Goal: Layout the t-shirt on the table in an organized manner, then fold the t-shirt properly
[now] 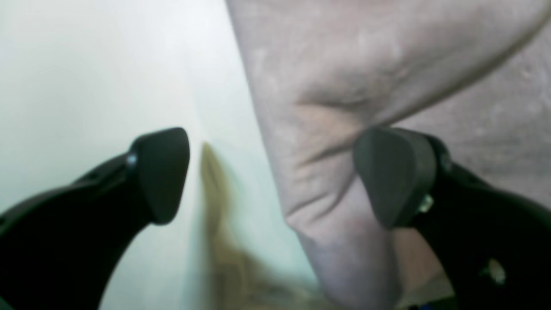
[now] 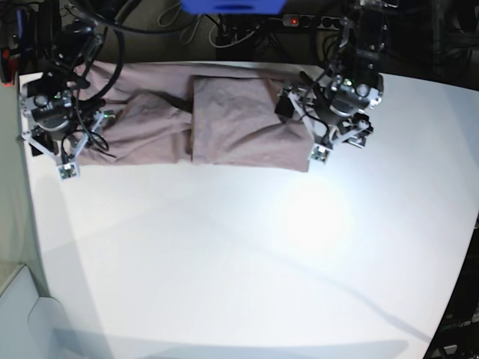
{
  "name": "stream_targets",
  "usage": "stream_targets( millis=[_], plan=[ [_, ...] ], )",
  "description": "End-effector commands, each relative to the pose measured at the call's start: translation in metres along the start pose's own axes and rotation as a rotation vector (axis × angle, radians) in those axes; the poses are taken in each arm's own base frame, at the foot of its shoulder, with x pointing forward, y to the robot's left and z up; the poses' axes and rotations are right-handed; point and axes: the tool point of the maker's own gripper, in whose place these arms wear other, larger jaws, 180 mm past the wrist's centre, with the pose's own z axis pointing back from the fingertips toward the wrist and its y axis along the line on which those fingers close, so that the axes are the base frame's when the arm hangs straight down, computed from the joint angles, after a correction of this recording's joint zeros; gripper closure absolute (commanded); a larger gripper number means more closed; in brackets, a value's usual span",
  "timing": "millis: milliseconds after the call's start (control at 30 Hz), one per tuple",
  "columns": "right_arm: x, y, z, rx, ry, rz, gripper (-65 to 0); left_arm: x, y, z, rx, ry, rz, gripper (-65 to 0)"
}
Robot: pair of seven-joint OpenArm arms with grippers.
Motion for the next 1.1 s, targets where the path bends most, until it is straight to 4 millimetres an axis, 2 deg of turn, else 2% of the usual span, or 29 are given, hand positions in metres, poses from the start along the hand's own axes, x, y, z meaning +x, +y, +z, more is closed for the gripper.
stream_targets(
  millis=[0, 167, 467, 533, 700, 767, 833, 1000, 1067],
  plan=[
    [0.004, -0.010, 0.003, -0.029, -0.017, -0.009, -43.5, -0.013, 0.004, 0.000, 0.022, 0.057, -0.019, -63.2],
    [-0.008, -0.022, 0.004, -0.055, 0.009, -0.053, -44.8, -0.012, 0.004, 0.001, 0.024, 0.051, -0.021, -63.2],
    [-0.047, -0.013, -0.039, 0.040, 0.143, -0.135, -44.8, -0.013, 0.012, 0.002, 0.039, 0.053, -0.034, -63.2],
    [-0.054, -0.009, -0.044, 0.060, 0.165, -0.141, -44.8, -0.013, 0.012, 0.002, 0.039, 0.053, -0.034, -63.2],
    [-0.054, -0.001, -0.046, 0.078, 0.169, -0.142, -43.8, -0.013, 0.012, 0.003, 0.040, 0.056, -0.034, -63.2],
    [-0.054, 0.004, -0.046, 0.088, 0.169, -0.145, -38.7, -0.013, 0.012, 0.003, 0.040, 0.056, -0.034, -63.2],
    [-0.055, 0.008, -0.047, 0.096, 0.170, -0.150, -29.6, -0.013, 0.012, 0.003, 0.039, 0.055, -0.034, -63.2],
    [-0.057, 0.017, -0.046, 0.113, 0.175, -0.158, 0.0, -0.010, 0.013, 0.003, 0.043, 0.049, -0.034, -63.2],
    [-0.057, 0.017, -0.046, 0.112, 0.176, -0.157, 0.0, -0.008, 0.013, 0.003, 0.043, 0.047, -0.034, -63.2]
  ],
)
